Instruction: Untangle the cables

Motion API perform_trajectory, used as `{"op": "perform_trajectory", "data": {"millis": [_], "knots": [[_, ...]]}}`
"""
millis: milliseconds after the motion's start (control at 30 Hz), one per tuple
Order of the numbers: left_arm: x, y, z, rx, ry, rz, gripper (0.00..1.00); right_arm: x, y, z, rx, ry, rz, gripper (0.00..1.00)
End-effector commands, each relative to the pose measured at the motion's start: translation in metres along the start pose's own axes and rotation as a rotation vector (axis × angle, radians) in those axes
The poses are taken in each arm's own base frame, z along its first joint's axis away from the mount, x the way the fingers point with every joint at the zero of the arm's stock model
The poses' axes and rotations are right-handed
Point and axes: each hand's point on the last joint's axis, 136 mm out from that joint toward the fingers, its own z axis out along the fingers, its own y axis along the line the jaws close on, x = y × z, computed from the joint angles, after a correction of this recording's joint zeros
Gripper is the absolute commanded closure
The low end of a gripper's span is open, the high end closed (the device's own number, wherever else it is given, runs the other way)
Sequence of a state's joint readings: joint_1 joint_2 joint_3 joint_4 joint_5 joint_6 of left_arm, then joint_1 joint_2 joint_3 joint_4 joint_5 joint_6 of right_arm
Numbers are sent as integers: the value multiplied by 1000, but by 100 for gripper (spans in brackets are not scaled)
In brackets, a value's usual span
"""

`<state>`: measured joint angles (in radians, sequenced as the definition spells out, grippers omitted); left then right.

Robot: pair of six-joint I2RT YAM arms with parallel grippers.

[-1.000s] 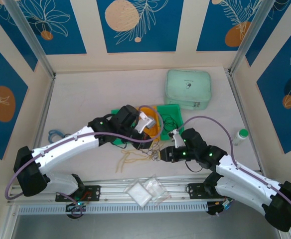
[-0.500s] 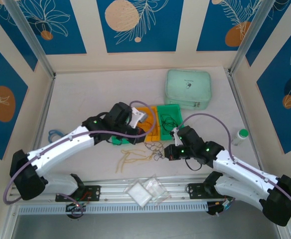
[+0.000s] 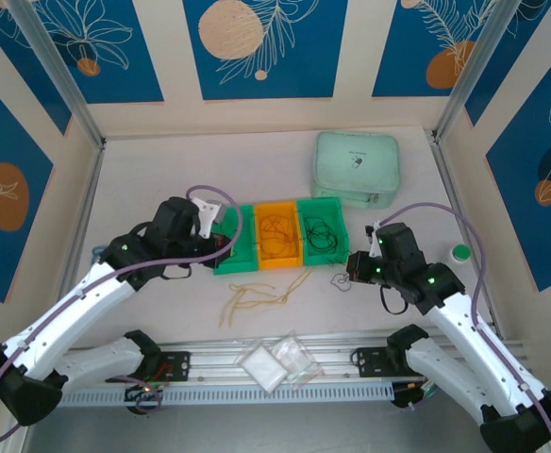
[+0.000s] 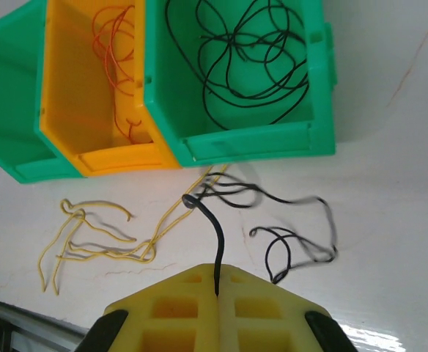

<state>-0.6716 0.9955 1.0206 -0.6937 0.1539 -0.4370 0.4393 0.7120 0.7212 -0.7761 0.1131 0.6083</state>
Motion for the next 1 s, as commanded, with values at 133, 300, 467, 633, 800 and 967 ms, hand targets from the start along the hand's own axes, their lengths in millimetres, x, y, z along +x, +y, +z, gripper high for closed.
{"op": "perform_trajectory", "data": {"millis": [133,300,467,633,800,967], "knots": [[5,3,-8,-4,11,17,100,-15,9,-32,-28,-69,-26,100],[4,-2,-4,22,13,22,100,-25,14,-52,-31,-117,-43,100],[0,-5,-5,34,9,33,100,-31,7,-69,23,-167,-62,100],[-5,-14,0,76,15,46,100,-34,-4,-76,86,-190,-66,100],[-16,-28,11,142,21,52,100,-31,-13,-71,127,-178,-45,100],[-35,-46,32,229,21,55,100,-27,-18,-62,144,-135,-27,100]]}}
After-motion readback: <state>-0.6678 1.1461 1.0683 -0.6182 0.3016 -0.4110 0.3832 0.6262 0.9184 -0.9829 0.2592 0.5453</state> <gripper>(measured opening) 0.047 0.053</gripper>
